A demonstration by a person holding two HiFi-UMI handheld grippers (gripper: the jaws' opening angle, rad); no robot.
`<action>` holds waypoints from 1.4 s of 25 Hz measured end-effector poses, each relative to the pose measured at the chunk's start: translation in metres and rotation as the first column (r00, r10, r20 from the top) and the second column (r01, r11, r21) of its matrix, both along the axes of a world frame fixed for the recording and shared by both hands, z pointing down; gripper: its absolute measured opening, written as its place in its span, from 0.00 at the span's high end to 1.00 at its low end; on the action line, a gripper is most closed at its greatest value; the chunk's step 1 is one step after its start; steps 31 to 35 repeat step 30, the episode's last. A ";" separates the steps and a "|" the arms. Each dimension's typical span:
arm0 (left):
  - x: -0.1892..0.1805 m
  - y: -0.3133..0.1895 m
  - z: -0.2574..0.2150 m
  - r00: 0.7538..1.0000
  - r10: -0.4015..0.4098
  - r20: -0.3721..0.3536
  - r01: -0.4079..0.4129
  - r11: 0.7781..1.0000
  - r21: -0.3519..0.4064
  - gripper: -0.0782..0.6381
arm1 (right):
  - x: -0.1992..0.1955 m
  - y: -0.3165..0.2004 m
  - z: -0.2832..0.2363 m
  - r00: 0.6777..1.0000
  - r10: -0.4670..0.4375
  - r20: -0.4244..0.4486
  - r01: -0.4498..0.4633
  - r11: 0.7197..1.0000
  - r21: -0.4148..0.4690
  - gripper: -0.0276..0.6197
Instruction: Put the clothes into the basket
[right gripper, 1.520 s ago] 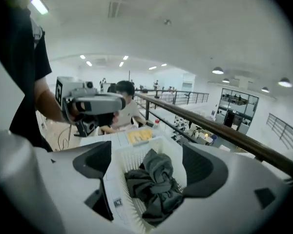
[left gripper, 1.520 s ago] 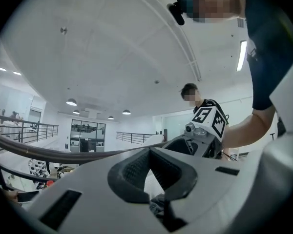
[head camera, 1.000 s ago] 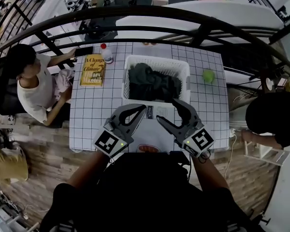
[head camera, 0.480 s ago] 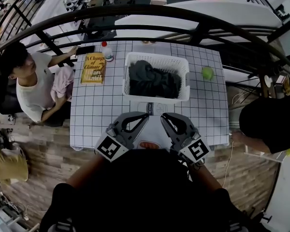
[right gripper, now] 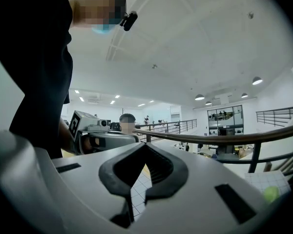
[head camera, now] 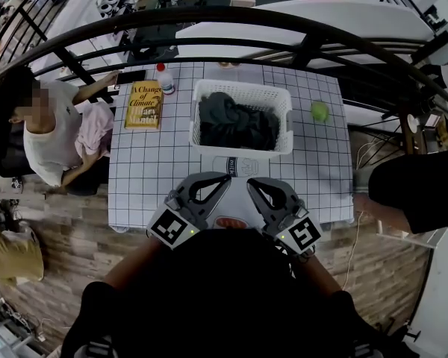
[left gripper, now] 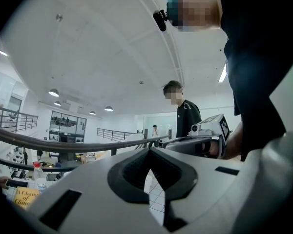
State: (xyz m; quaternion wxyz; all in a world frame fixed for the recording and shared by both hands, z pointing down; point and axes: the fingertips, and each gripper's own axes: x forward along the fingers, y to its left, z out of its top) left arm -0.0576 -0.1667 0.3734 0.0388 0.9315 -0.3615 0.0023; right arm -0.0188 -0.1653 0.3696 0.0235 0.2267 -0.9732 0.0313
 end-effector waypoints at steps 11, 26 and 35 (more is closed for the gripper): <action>0.001 0.000 0.002 1.000 -0.004 -0.003 0.004 1.000 -0.009 0.89 | 0.003 -0.002 0.001 1.000 0.010 -0.017 -0.010 1.000 0.010 0.93; 0.003 0.005 0.004 1.000 -0.005 0.002 0.005 1.000 -0.005 0.89 | 0.006 -0.001 0.000 1.000 0.006 -0.012 -0.006 1.000 0.005 0.93; 0.002 0.003 0.001 1.000 -0.011 -0.003 0.011 1.000 0.000 0.89 | 0.005 0.001 0.001 1.000 0.000 -0.013 0.000 1.000 0.003 0.93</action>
